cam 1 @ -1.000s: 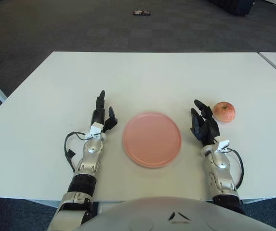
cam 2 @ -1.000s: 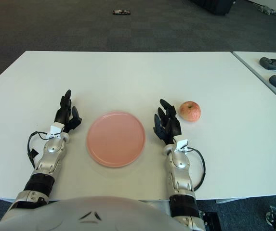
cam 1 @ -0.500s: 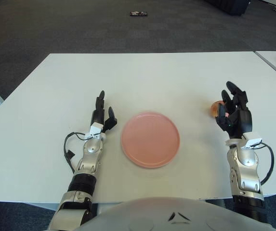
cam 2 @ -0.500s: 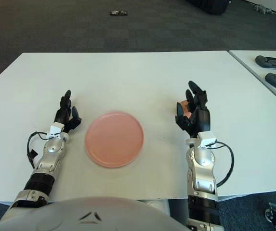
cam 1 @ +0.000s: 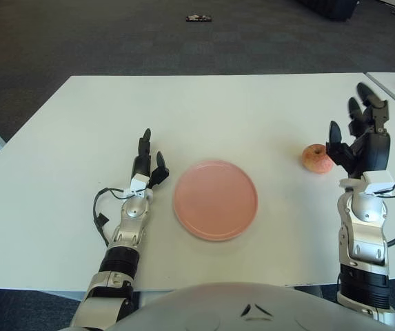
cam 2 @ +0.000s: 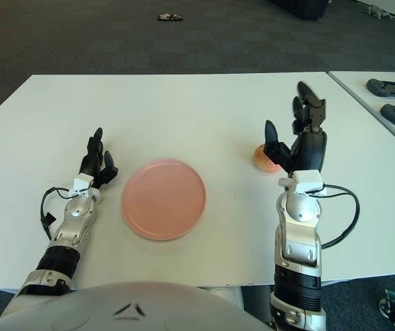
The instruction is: Put the apple into the plate.
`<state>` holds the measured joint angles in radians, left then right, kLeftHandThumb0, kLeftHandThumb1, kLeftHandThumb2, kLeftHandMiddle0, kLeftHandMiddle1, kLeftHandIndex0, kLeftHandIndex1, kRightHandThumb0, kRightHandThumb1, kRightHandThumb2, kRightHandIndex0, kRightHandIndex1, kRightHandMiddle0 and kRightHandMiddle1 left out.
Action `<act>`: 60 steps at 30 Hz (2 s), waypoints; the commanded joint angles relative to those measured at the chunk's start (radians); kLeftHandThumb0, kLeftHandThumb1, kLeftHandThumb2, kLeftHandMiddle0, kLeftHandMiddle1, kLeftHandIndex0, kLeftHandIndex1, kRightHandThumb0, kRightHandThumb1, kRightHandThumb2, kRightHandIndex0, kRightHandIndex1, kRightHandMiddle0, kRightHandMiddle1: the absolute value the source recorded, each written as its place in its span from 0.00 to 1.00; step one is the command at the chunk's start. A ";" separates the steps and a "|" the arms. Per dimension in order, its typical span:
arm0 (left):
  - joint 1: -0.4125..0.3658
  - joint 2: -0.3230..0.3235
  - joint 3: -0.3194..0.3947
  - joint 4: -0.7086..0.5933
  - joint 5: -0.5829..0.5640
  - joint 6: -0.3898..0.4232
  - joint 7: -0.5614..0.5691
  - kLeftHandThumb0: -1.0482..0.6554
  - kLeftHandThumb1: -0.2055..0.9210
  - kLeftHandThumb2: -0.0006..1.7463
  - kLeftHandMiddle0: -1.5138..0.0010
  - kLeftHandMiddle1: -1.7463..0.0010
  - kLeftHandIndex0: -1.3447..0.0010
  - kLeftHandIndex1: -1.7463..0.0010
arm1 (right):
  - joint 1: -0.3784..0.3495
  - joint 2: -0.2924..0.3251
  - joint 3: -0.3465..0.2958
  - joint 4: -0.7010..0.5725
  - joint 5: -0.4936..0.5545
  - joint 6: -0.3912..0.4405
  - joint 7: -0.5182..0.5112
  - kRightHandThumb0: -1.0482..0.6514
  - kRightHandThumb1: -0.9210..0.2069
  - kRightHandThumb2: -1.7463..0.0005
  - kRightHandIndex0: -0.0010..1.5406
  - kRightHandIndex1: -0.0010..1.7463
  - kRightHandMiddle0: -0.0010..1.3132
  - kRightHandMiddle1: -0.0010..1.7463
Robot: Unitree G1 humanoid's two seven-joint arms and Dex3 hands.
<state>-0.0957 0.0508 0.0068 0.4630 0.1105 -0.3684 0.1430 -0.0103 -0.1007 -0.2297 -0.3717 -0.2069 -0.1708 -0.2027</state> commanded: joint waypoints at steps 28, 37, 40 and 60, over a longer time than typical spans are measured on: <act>0.004 -0.005 -0.004 0.090 0.006 -0.037 -0.013 0.15 1.00 0.57 0.94 1.00 1.00 0.87 | -0.199 -0.321 -0.055 0.224 -0.346 0.059 -0.065 0.04 0.00 0.86 0.01 0.00 0.00 0.03; -0.002 -0.005 -0.001 0.104 0.000 -0.046 -0.016 0.15 1.00 0.57 0.94 1.00 1.00 0.88 | -0.152 -0.443 -0.024 0.351 -0.301 0.088 0.119 0.00 0.03 0.95 0.00 0.00 0.00 0.00; -0.003 -0.006 0.000 0.106 -0.002 -0.048 -0.018 0.16 1.00 0.57 0.94 1.00 1.00 0.88 | -0.169 -0.505 0.015 0.432 -0.322 0.060 0.166 0.00 0.04 0.95 0.00 0.00 0.00 0.00; -0.001 -0.014 -0.006 0.106 -0.001 -0.064 -0.013 0.16 1.00 0.57 0.93 1.00 1.00 0.85 | -0.287 -0.676 0.173 0.645 -0.403 0.020 0.213 0.00 0.07 0.98 0.00 0.00 0.00 0.00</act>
<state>-0.1278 0.0411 0.0015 0.5355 0.1123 -0.4581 0.1386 -0.2812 -0.7519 -0.0714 0.2448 -0.6018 -0.1389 0.0195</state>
